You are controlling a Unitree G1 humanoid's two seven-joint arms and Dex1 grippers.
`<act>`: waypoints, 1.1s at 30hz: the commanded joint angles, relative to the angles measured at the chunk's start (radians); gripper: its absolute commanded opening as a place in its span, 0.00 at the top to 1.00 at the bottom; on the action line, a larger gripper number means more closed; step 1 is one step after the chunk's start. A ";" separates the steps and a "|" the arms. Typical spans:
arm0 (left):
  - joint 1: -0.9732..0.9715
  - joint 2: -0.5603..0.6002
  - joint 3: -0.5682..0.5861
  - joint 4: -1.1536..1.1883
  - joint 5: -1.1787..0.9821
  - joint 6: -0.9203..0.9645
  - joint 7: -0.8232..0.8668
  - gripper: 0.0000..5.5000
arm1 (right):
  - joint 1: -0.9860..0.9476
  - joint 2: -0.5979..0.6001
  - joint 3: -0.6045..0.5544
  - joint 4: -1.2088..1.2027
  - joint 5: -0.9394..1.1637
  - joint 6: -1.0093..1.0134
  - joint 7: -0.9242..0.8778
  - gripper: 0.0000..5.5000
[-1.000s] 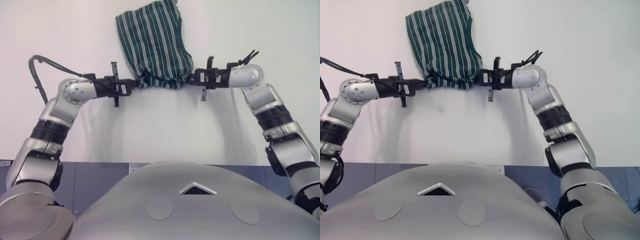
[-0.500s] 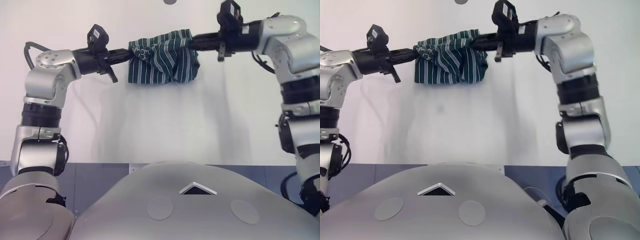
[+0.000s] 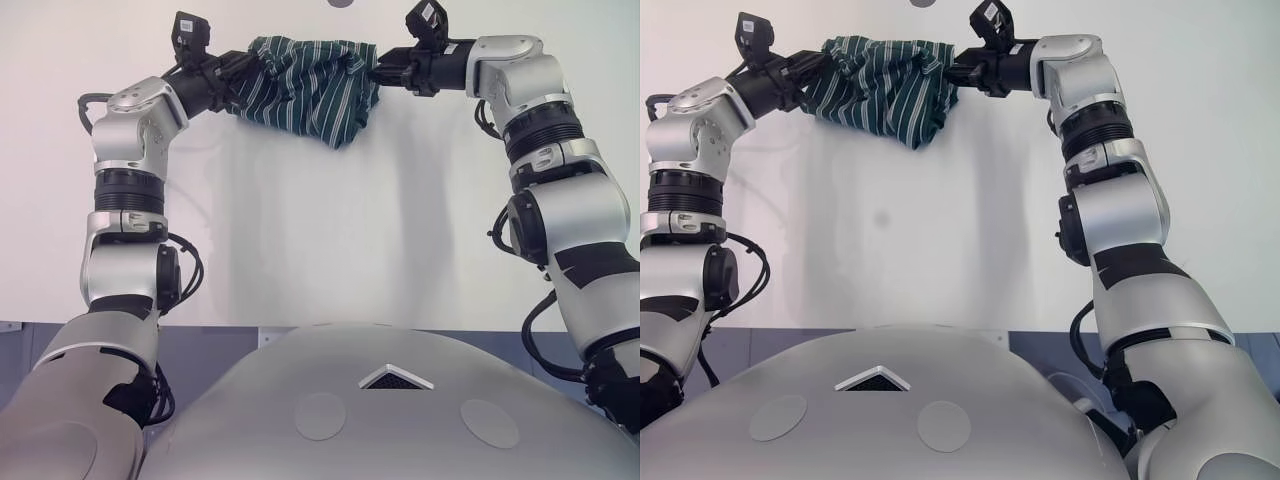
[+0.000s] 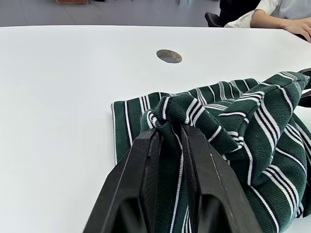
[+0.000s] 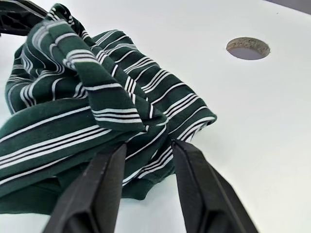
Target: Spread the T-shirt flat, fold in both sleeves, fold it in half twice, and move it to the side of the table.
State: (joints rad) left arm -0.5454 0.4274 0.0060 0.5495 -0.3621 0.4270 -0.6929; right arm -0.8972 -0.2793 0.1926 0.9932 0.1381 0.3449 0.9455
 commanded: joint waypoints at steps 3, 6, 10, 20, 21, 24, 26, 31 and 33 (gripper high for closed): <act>-0.018 -0.005 0.000 0.027 0.045 -0.006 -0.015 0.87 | -0.054 0.092 -0.145 0.068 0.098 0.133 -0.014 0.70; -0.020 0.002 -0.019 0.079 0.091 -0.012 -0.014 0.87 | -0.067 0.139 -0.159 0.124 0.071 0.108 -0.085 0.70; -0.004 -0.003 -0.030 0.095 0.123 -0.018 -0.029 0.87 | -0.073 0.176 -0.136 0.194 -0.010 0.019 -0.225 0.70; 0.095 0.027 -0.151 0.064 0.198 0.055 -0.146 0.87 | -0.057 0.146 -0.063 0.213 -0.162 -0.076 -0.237 0.70; 0.168 0.079 -0.198 -0.052 0.187 0.068 -0.233 0.87 | -0.045 0.136 -0.028 0.192 -0.189 -0.082 -0.176 0.70; 0.339 0.212 -0.235 -0.387 0.092 0.142 -0.407 0.87 | 0.081 0.045 0.107 -0.014 -0.242 -0.073 0.098 0.70; 0.436 0.303 -0.215 -0.568 0.048 0.185 -0.450 0.87 | 0.257 -0.105 0.210 -0.314 -0.253 -0.050 0.297 0.70; 0.486 0.318 -0.037 -0.733 -0.091 0.307 -0.377 0.87 | 0.410 -0.223 0.059 -0.742 -0.099 0.245 0.283 0.70; 0.487 0.298 -0.004 -0.748 -0.132 0.342 -0.349 0.87 | 0.395 -0.216 -0.019 -0.823 -0.016 0.391 0.252 0.70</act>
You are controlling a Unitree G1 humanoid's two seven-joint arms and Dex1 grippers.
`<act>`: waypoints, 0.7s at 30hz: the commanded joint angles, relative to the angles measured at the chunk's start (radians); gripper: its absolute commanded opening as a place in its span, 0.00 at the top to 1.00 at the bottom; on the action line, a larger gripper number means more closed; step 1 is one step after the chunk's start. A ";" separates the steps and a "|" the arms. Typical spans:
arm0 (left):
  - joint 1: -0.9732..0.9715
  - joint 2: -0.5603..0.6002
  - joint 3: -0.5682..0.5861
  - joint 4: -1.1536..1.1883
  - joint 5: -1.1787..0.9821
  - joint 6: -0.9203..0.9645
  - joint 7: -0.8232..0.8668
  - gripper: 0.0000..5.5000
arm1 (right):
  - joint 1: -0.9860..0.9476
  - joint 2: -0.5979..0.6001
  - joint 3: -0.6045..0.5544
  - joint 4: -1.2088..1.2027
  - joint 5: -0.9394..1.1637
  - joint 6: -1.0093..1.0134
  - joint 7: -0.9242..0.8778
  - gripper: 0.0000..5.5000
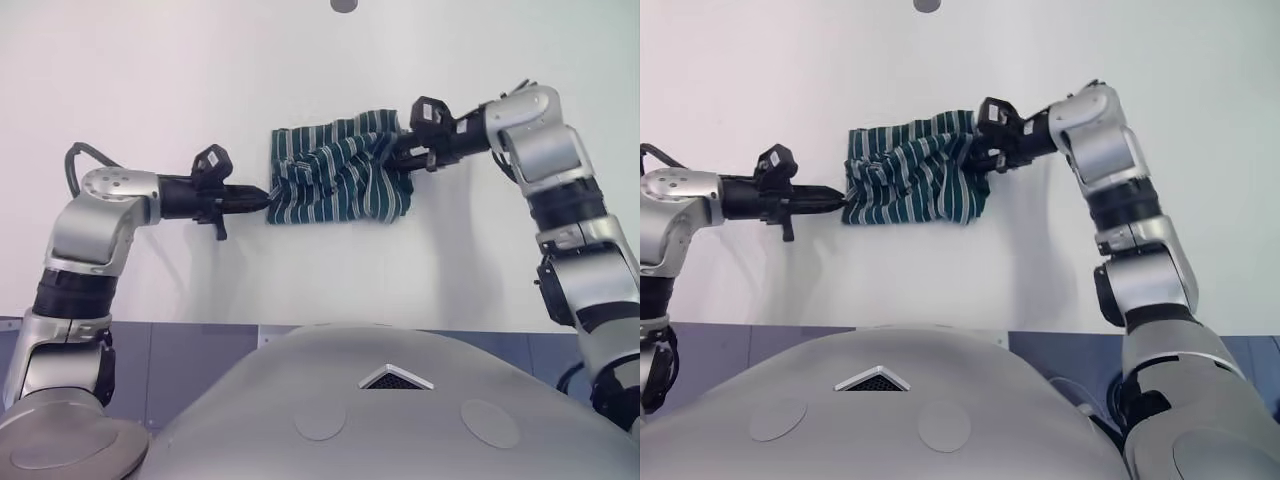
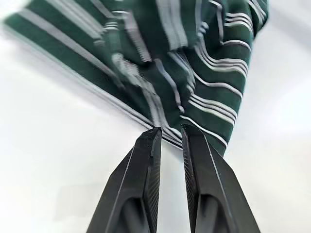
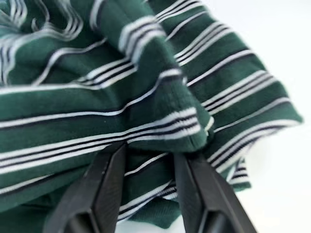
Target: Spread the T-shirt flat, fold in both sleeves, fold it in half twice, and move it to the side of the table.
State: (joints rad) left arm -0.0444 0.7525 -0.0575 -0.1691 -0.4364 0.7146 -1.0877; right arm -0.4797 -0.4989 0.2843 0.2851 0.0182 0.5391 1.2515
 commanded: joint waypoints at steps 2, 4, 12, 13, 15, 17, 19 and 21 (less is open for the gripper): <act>-0.010 -0.044 0.064 -0.042 -0.077 0.073 0.071 0.87 | -0.019 -0.001 -0.141 -0.181 0.158 0.284 -0.073 0.70; -0.019 -0.068 0.061 -0.047 -0.094 0.082 0.093 0.87 | -0.007 -0.004 -0.148 -0.220 0.187 0.325 -0.100 0.70; -0.046 -0.110 0.018 0.014 -0.056 0.032 0.138 0.77 | -0.004 0.030 -0.020 -0.068 0.121 0.191 -0.191 0.69; -0.047 -0.108 0.014 0.022 -0.051 0.027 0.138 0.75 | -0.008 0.038 -0.003 -0.042 0.108 0.170 -0.200 0.69; -0.043 -0.099 -0.005 0.030 -0.038 0.013 0.124 0.75 | -0.013 0.051 0.020 0.000 0.089 0.139 -0.217 0.69; -0.042 -0.097 -0.015 0.039 -0.033 0.003 0.118 0.75 | -0.016 0.057 0.026 0.022 0.087 0.124 -0.220 0.69; -0.046 -0.103 -0.030 0.050 -0.033 0.001 0.110 0.74 | -0.016 0.065 0.025 0.024 0.099 0.127 -0.216 0.75; -0.052 -0.117 -0.051 0.074 -0.019 -0.008 0.112 0.74 | -0.014 0.066 0.025 0.015 0.109 0.132 -0.210 0.83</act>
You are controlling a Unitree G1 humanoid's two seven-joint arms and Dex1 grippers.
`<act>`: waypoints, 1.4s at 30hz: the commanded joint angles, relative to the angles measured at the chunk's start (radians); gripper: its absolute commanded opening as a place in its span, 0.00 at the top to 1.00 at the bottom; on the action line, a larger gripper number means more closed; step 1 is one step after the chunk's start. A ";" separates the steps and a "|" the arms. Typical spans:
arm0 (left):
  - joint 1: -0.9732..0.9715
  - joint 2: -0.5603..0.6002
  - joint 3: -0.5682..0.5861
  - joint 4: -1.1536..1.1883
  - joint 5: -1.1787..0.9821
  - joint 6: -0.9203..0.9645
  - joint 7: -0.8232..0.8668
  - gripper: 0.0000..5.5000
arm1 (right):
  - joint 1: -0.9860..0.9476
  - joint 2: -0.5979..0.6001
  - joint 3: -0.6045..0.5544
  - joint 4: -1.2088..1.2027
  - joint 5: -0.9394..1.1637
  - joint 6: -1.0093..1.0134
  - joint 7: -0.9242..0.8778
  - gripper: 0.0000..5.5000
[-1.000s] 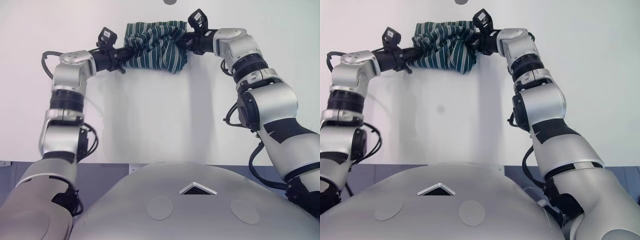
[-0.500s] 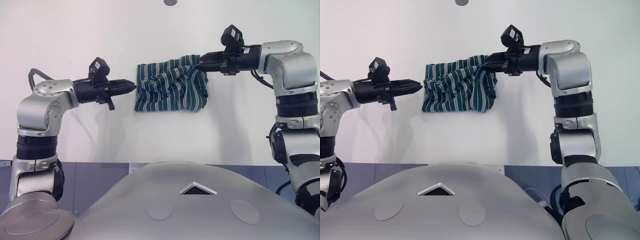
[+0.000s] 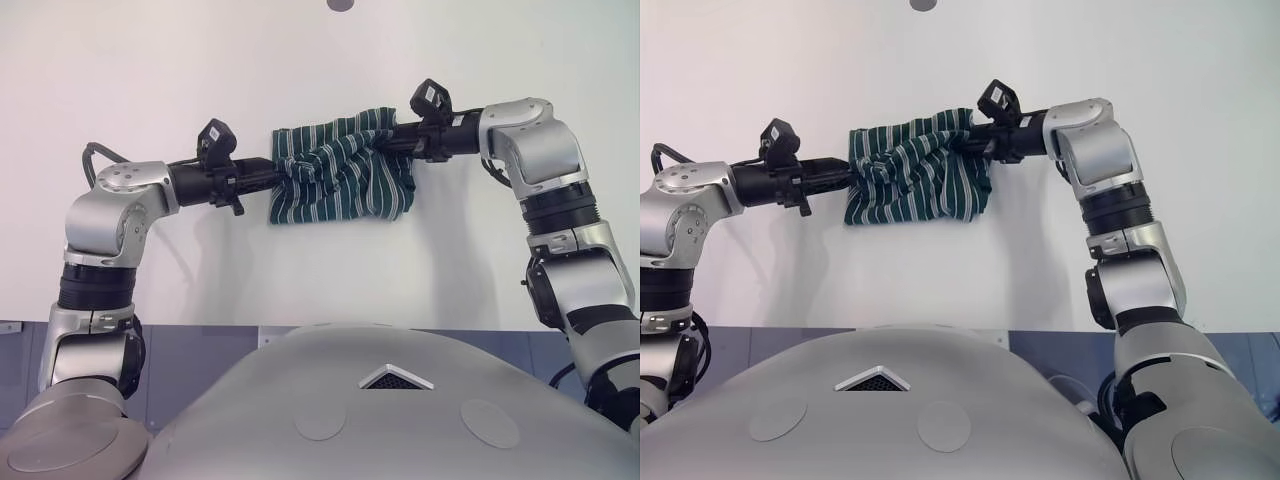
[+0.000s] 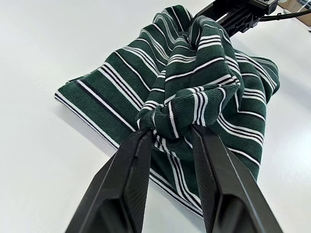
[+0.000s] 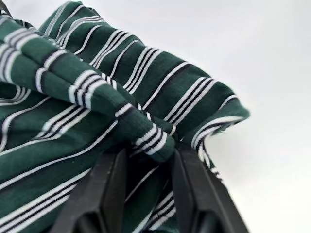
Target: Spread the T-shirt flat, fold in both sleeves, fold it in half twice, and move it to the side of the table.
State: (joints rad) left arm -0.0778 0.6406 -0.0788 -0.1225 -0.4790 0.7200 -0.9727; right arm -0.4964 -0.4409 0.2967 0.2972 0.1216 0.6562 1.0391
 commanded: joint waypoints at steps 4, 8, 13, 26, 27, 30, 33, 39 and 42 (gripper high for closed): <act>-0.052 -0.047 -0.041 0.080 0.035 -0.040 0.018 0.80 | 0.008 -0.008 -0.023 -0.068 0.051 0.045 0.013 0.96; -0.050 -0.062 0.041 0.033 -0.070 -0.019 -0.017 0.93 | 0.038 -0.079 -0.086 -0.247 0.151 0.108 0.073 1.00; -0.099 -0.075 0.149 0.034 -0.176 0.034 0.014 1.00 | -0.008 -0.125 -0.195 -0.277 0.253 0.175 0.071 1.00; -0.277 -0.199 0.109 0.460 0.027 -0.047 0.232 1.00 | -0.209 0.088 -0.090 0.409 0.006 -0.153 -0.160 0.91; -0.281 -0.206 0.122 0.469 0.024 -0.052 0.240 0.95 | -0.192 0.079 -0.093 0.393 0.007 -0.178 -0.146 0.87; -0.292 -0.217 0.156 0.501 0.032 -0.072 0.272 0.89 | -0.153 0.039 -0.120 0.339 0.014 -0.229 -0.125 0.78; -0.292 -0.215 0.244 0.513 0.003 -0.088 0.312 0.89 | -0.151 -0.002 -0.206 0.268 0.052 -0.296 -0.139 0.78; -0.297 -0.226 0.344 0.524 -0.020 -0.111 0.365 0.89 | 0.008 0.023 -0.053 -0.091 0.200 -0.067 0.098 0.92; -0.284 -0.236 0.340 0.514 -0.012 -0.119 0.372 0.89 | 0.063 0.047 0.045 -0.180 0.184 0.082 0.054 1.00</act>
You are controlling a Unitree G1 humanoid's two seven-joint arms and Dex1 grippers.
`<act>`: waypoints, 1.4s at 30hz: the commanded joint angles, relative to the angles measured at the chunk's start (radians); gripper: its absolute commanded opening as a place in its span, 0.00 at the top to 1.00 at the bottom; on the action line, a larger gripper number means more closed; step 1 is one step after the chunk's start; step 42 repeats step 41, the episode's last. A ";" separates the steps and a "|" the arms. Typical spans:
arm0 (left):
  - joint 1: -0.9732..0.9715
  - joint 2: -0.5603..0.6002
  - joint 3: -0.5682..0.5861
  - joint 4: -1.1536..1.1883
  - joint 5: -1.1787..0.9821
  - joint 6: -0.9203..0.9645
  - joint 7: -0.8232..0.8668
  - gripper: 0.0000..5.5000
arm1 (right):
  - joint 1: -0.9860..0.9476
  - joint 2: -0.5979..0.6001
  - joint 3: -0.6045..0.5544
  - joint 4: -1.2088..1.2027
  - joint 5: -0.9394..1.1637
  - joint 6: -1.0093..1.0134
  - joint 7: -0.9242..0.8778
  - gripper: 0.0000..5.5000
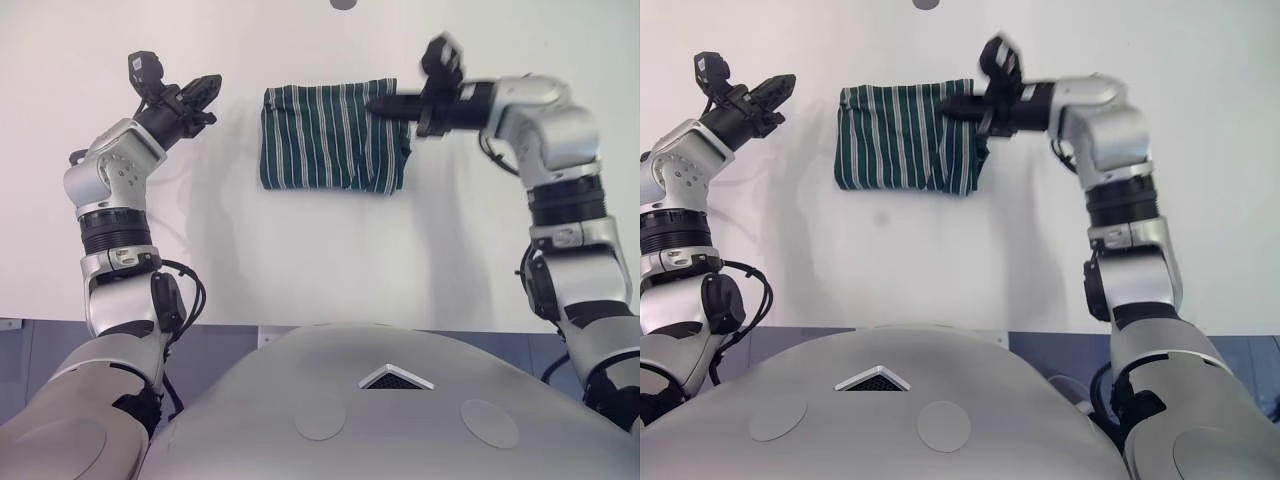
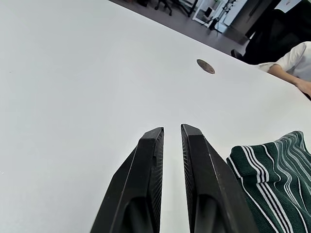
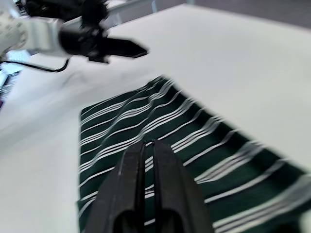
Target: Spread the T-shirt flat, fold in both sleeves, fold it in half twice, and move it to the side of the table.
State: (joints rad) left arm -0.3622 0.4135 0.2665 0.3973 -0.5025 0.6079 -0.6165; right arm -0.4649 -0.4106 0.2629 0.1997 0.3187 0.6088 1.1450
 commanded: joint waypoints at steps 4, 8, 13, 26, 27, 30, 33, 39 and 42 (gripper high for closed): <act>0.039 -0.039 0.004 -0.074 0.003 -0.004 0.047 0.89 | 0.027 0.056 0.053 0.016 -0.098 0.275 -0.294 1.00; 0.107 -0.078 0.003 -0.164 0.005 -0.015 0.089 0.89 | 0.072 -0.007 -0.132 0.240 -0.134 0.197 -0.524 1.00; 0.232 -0.150 0.022 -0.255 -0.006 -0.036 0.148 0.89 | 0.192 -0.142 -0.581 0.464 -0.063 0.193 -0.902 1.00; 0.145 -0.211 0.018 -0.268 0.069 -0.281 0.240 0.89 | 0.074 -0.004 -0.478 -0.324 -0.188 0.087 -1.179 1.00; 0.136 -0.211 -0.015 -0.277 0.115 -0.330 0.252 0.89 | 0.068 0.000 -0.454 -0.313 -0.220 0.017 -1.183 1.00; 0.090 -0.240 -0.077 -0.239 0.232 -0.439 0.340 0.97 | 0.074 0.050 -0.430 -0.244 -0.266 -0.125 -1.209 1.00; 0.063 -0.266 -0.091 -0.188 0.257 -0.462 0.383 0.99 | 0.101 0.087 -0.427 -0.204 -0.272 -0.183 -1.213 1.00; 0.061 -0.251 -0.104 -0.145 0.271 -0.449 0.381 0.99 | 0.163 0.163 -0.359 -0.205 -0.306 -0.239 -1.204 1.00; 0.057 -0.236 -0.102 -0.137 0.276 -0.441 0.380 0.99 | 0.191 0.188 -0.343 -0.218 -0.320 -0.251 -1.220 1.00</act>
